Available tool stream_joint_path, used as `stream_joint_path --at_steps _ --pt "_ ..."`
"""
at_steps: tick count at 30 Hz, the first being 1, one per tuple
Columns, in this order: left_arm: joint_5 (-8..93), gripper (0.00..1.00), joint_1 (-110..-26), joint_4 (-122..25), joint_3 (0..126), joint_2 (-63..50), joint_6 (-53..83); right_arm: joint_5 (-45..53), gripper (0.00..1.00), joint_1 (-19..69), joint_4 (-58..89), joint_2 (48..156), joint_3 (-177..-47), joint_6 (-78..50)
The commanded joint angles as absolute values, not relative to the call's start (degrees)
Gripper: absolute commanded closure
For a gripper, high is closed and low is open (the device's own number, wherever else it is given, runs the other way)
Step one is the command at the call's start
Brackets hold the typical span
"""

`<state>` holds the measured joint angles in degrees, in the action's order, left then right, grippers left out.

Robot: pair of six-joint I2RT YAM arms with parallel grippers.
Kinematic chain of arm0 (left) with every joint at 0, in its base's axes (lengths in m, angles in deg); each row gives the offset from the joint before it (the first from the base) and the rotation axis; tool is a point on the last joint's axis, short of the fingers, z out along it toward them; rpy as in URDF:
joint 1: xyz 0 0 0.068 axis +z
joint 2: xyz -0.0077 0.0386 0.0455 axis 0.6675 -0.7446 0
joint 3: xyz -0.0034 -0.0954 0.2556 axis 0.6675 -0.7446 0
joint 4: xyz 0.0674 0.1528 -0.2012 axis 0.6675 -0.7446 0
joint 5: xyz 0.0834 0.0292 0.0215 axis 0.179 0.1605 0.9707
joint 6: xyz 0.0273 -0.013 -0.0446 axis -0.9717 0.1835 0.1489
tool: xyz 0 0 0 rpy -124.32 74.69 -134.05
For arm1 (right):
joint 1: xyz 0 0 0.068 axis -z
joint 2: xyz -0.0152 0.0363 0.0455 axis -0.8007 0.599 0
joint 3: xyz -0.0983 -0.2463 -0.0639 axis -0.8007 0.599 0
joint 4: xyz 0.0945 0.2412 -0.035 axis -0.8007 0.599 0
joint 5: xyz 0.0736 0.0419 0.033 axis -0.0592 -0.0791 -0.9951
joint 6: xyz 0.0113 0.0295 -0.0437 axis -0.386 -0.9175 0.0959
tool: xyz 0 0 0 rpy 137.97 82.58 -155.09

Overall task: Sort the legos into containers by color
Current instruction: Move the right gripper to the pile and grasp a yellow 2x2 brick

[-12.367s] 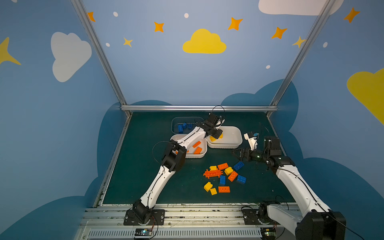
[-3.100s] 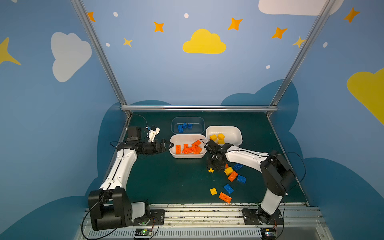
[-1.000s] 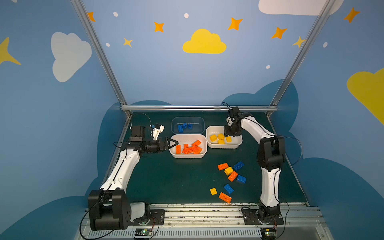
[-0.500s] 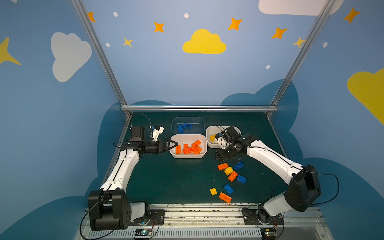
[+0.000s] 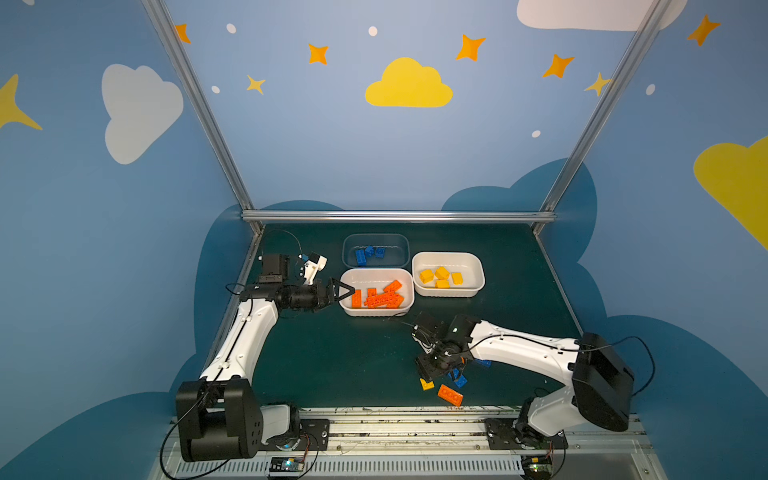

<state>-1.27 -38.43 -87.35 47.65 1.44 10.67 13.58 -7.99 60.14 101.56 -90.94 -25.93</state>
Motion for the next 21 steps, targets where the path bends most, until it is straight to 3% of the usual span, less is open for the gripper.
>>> stream_joint_path --at_steps 1,21 --pt "-1.56 0.0 -38.15 -89.04 49.04 1.95 9.99 14.71 0.35 -9.66 56.78 103.9 -90.1 -29.49" --pt "-0.88 0.0 -39.06 -87.48 45.41 3.41 11.36 17.63 0.61 -15.28 57.4 109.33 -87.16 -35.95"
